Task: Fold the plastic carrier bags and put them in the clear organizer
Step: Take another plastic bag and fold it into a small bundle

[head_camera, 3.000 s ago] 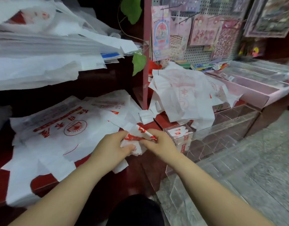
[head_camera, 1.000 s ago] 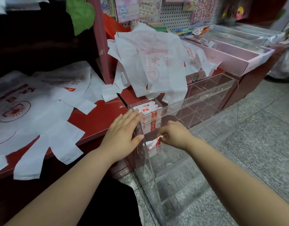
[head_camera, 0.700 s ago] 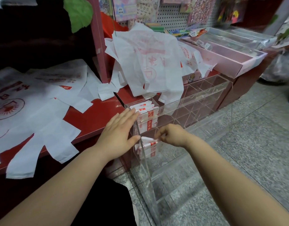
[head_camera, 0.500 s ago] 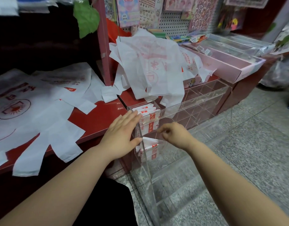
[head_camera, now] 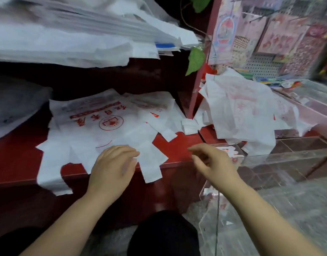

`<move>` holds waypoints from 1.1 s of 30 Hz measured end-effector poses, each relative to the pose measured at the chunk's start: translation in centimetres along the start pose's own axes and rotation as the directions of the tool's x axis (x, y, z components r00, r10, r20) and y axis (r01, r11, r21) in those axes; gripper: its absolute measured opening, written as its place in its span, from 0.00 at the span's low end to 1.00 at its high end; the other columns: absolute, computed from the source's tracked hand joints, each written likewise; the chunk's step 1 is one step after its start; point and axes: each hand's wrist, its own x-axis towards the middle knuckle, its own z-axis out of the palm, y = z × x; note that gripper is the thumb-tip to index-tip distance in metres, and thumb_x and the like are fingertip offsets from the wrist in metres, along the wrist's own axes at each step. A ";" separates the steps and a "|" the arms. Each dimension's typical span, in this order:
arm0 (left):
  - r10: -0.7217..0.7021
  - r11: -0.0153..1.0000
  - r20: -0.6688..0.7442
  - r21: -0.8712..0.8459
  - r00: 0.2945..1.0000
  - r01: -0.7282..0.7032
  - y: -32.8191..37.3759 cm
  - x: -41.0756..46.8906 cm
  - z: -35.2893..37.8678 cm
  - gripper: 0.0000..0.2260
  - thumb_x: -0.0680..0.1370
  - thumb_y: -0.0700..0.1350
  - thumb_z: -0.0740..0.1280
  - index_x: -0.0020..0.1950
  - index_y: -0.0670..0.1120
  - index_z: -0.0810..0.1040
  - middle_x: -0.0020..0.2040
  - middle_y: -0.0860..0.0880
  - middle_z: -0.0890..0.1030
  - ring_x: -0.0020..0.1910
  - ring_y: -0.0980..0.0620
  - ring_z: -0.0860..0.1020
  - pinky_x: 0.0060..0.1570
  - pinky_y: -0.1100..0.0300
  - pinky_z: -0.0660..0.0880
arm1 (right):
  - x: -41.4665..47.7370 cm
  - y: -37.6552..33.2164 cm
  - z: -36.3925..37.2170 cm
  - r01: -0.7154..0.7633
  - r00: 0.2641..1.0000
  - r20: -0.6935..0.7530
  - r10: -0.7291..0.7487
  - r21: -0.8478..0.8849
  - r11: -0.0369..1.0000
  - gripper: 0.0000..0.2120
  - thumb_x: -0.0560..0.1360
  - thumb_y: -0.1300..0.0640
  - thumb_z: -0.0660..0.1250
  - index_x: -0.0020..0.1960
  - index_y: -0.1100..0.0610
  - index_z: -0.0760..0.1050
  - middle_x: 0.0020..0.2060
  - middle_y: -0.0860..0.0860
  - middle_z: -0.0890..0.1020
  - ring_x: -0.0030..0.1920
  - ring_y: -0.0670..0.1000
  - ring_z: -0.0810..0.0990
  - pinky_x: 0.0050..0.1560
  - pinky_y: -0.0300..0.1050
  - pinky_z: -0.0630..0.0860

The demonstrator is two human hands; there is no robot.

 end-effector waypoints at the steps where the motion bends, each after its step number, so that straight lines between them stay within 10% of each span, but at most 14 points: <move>1: -0.052 0.998 -0.025 0.042 0.998 0.053 -1.4 -0.4 -1.0 0.18 0.72 0.49 0.56 0.45 0.42 0.84 0.45 0.46 0.83 0.50 0.51 0.77 0.53 0.57 0.70 | 0.8 -1.0 1.1 0.048 0.998 0.037 -0.048 -0.015 0.999 0.10 0.71 0.59 0.65 0.51 0.59 0.80 0.41 0.46 0.80 0.43 0.43 0.75 0.45 0.32 0.69; 7: -0.446 0.859 0.034 0.299 0.894 0.417 -7.7 -2.0 -6.3 0.21 0.78 0.50 0.64 0.69 0.44 0.70 0.70 0.43 0.68 0.70 0.43 0.65 0.68 0.49 0.57 | 5.4 -6.4 8.2 0.262 0.916 0.349 -0.199 -0.144 0.954 0.19 0.75 0.55 0.66 0.65 0.57 0.72 0.64 0.50 0.74 0.65 0.50 0.68 0.60 0.34 0.60; 16: -0.488 0.816 0.333 0.503 0.807 0.286 -10.9 -0.9 -7.2 0.30 0.78 0.64 0.45 0.76 0.53 0.45 0.77 0.53 0.44 0.75 0.56 0.42 0.72 0.54 0.39 | 10.9 -11.0 15.8 0.217 0.919 0.375 -0.118 -0.234 0.948 0.29 0.70 0.38 0.60 0.64 0.55 0.71 0.60 0.51 0.76 0.60 0.53 0.72 0.58 0.43 0.66; 25: -0.416 0.872 0.356 0.418 0.837 0.256 -12.9 -0.6 -7.3 0.63 0.45 0.68 0.11 0.76 0.55 0.46 0.77 0.56 0.45 0.74 0.59 0.41 0.71 0.54 0.38 | 13.5 -12.5 19.3 0.271 0.928 0.352 -0.125 -0.405 0.873 0.11 0.76 0.59 0.58 0.53 0.60 0.77 0.52 0.55 0.78 0.53 0.57 0.75 0.42 0.41 0.68; 30: -0.432 0.865 0.315 0.410 0.845 0.290 -12.6 -0.4 -7.3 0.61 0.47 0.69 0.12 0.76 0.54 0.46 0.77 0.54 0.46 0.75 0.58 0.43 0.71 0.55 0.40 | 13.5 -12.0 18.9 0.179 0.971 0.202 -0.127 -0.267 0.947 0.12 0.77 0.62 0.55 0.54 0.63 0.75 0.51 0.58 0.80 0.51 0.59 0.77 0.43 0.44 0.69; 33: -0.369 0.914 0.050 0.199 0.928 0.353 -12.7 -1.3 -7.3 0.43 0.69 0.71 0.39 0.75 0.46 0.57 0.73 0.46 0.63 0.71 0.49 0.63 0.66 0.53 0.57 | 12.6 -12.0 17.3 0.323 0.946 0.027 -0.322 -0.048 0.945 0.12 0.73 0.63 0.56 0.48 0.67 0.76 0.46 0.61 0.82 0.46 0.61 0.80 0.43 0.48 0.75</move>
